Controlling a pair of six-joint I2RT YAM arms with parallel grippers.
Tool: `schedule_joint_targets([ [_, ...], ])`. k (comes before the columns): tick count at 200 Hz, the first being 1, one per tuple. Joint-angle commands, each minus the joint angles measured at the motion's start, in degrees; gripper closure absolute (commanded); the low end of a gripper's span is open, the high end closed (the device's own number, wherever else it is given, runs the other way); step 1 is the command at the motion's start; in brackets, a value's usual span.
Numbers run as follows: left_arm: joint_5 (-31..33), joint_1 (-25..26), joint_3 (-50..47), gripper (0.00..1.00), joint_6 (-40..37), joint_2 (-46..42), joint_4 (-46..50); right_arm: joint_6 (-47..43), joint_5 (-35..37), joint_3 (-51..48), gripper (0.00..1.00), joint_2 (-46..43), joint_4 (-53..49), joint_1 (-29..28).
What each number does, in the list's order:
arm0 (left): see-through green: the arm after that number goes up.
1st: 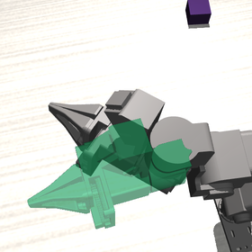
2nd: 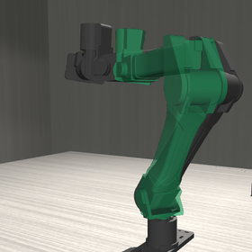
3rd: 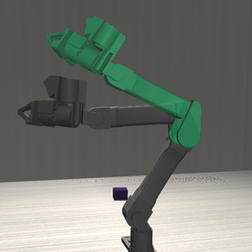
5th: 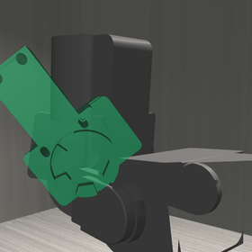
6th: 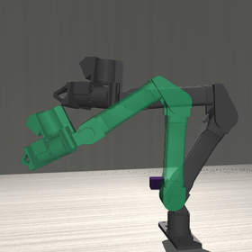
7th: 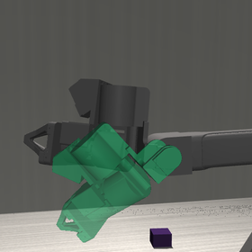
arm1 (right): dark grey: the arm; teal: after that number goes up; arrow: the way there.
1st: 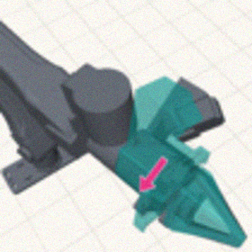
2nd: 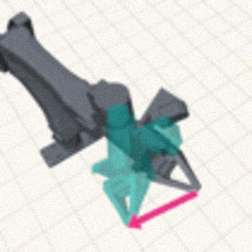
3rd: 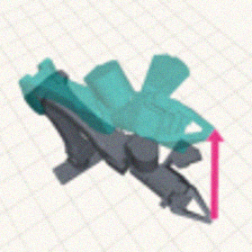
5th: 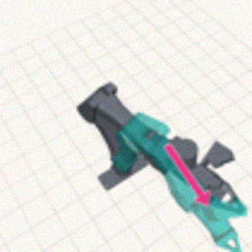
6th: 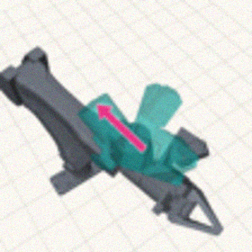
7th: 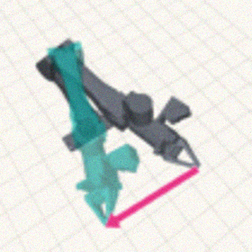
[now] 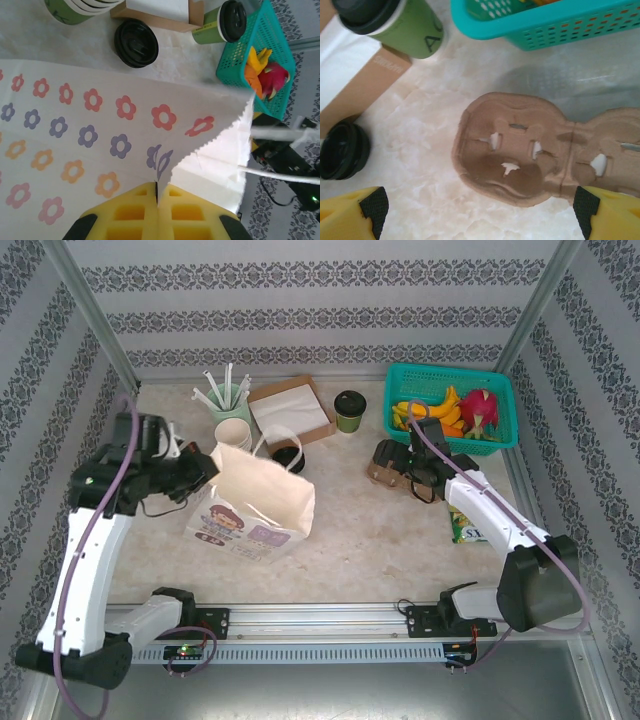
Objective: Pack the takeout coffee
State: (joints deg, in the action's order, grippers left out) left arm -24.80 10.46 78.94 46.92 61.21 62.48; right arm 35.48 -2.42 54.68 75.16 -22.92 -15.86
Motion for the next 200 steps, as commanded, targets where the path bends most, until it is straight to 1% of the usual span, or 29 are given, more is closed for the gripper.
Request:
schedule_joint_targets([
  [1,4.8,3.9,-1.4,1.00,5.5,1.9,-7.6,-2.4,-6.6,-1.0,0.03,-4.3,1.9,0.3],
  [14,7.6,4.9,-0.5,1.00,5.5,2.7,-7.8,-3.0,-11.7,-1.0,0.03,-6.2,1.4,0.3],
  [28,7.8,5.0,0.3,1.00,5.8,4.0,-8.3,-3.2,-17.3,-0.1,0.02,-8.4,-0.3,0.2],
  [47,7.3,6.1,0.5,1.00,6.6,5.8,-9.4,-0.9,-24.1,0.9,0.02,-11.3,-1.1,-0.2],
  [64,7.3,6.7,0.9,1.00,6.8,7.8,-9.0,0.9,-28.4,2.0,0.04,-12.9,-1.9,-1.9],
  [76,7.9,7.1,1.0,1.00,6.9,8.3,-8.8,-0.2,-29.8,4.0,0.05,-13.4,-4.8,-4.2],
  [87,8.9,7.3,0.8,1.00,7.1,8.3,-8.8,-1.7,-28.1,6.3,0.05,-13.6,-8.5,-7.1],
  [100,9.1,7.4,0.4,1.00,7.2,8.2,-9.0,-1.5,-22.0,9.0,0.08,-13.2,-12.9,-10.6],
  [121,8.0,7.5,-0.2,1.00,6.9,8.3,-10.0,0.8,-14.1,12.5,0.17,-10.4,-17.7,-14.1],
  [134,7.2,7.5,-0.4,1.00,6.2,8.4,-10.4,0.0,-10.2,15.7,0.25,-7.9,-19.9,-16.3],
  [140,7.0,7.5,-0.4,1.00,5.9,8.5,-10.5,-1.0,-9.7,17.3,0.28,-6.7,-20.6,-17.1],
  [149,6.5,7.6,-0.5,0.97,5.4,8.5,-10.4,-2.0,-9.4,19.7,0.32,-5.0,-21.8,-18.1],
  [162,5.3,7.9,-0.9,0.92,4.5,8.4,-10.8,-3.1,-8.8,22.3,0.39,-2.4,-23.4,-18.4],
  [176,3.9,8.1,-1.6,0.88,3.6,8.4,-11.1,-4.0,-7.8,24.6,0.44,-0.1,-24.0,-18.3],
  [191,2.6,8.5,-2.0,0.85,2.5,8.6,-11.0,-4.9,-6.9,27.8,0.54,2.6,-25.2,-18.3],
  [200,1.4,8.9,-2.3,0.81,1.7,8.7,-11.3,-5.9,-6.7,29.8,0.61,4.0,-26.4,-18.2],
])
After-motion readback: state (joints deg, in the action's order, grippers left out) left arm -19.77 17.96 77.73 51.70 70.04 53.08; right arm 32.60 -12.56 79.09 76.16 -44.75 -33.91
